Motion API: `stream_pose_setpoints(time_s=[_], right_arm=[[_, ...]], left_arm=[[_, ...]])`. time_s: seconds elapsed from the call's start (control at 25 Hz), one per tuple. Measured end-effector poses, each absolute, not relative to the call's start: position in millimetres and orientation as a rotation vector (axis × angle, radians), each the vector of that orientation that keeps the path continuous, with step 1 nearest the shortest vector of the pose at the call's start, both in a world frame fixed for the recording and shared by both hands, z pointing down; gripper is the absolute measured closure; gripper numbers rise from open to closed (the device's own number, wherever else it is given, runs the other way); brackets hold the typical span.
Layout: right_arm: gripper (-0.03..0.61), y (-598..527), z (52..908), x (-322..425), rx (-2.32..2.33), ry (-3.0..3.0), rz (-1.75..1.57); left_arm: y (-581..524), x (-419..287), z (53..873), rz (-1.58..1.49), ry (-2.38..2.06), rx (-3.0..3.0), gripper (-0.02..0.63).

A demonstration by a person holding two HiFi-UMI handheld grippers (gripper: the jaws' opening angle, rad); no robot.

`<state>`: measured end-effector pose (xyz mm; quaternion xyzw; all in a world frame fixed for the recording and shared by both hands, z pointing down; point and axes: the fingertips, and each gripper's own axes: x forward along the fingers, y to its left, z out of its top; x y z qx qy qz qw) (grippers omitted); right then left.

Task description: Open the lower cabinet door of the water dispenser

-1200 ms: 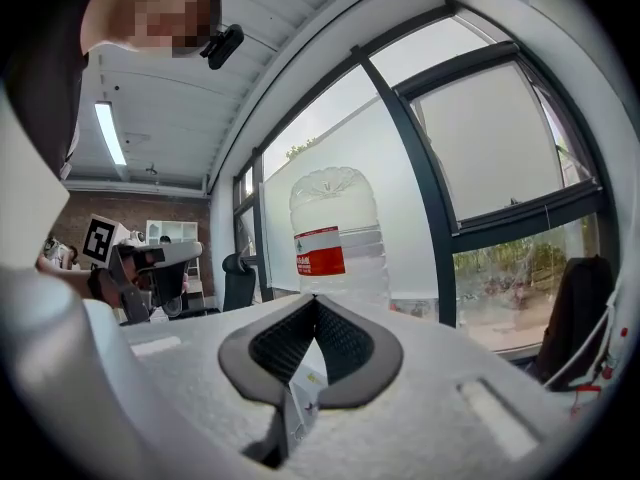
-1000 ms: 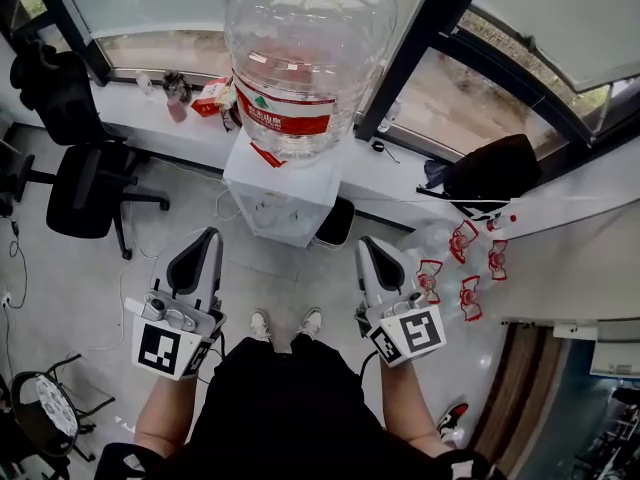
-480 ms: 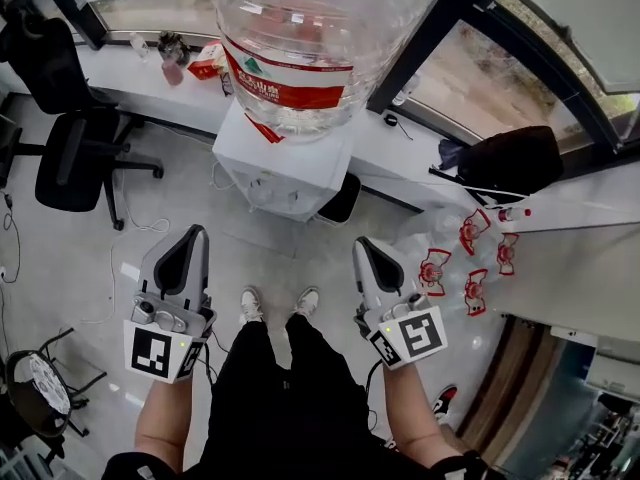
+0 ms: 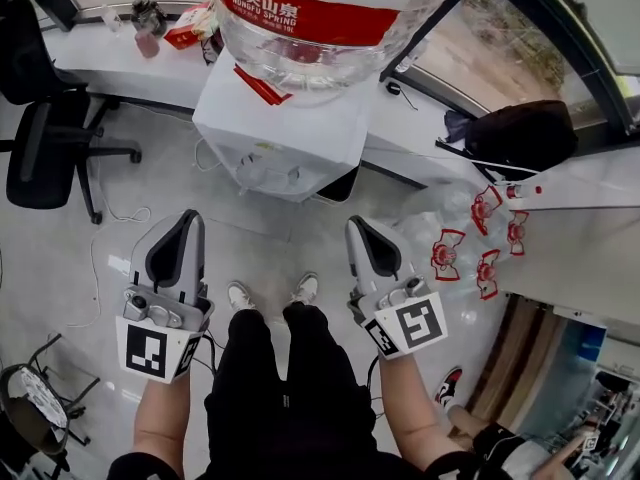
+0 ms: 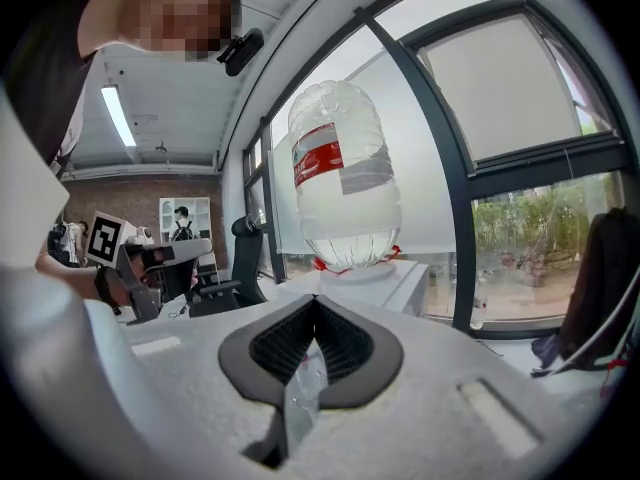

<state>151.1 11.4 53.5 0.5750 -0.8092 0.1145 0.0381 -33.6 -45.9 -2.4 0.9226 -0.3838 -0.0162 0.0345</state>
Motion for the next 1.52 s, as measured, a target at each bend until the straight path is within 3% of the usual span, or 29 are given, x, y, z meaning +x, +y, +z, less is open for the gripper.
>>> stream_pose_setpoints(time_s=[0.6,1.2,1.52], right_arm=[[0.574,-14,181,157,1.785,-2.420,0.277],[0.574,-22,367,156,1.601,-2.611,0.414],[0.574,-35,450,153,1.653,-2.626,0.233]], left_arm=[[-65,-47,116,-0.110,-1.162,2.881,0.604],[-77,-65,302,-0.119,-1.324,2.911,0.605],[-84,-74,407,-0.117,-1.297,2.935,0.604]])
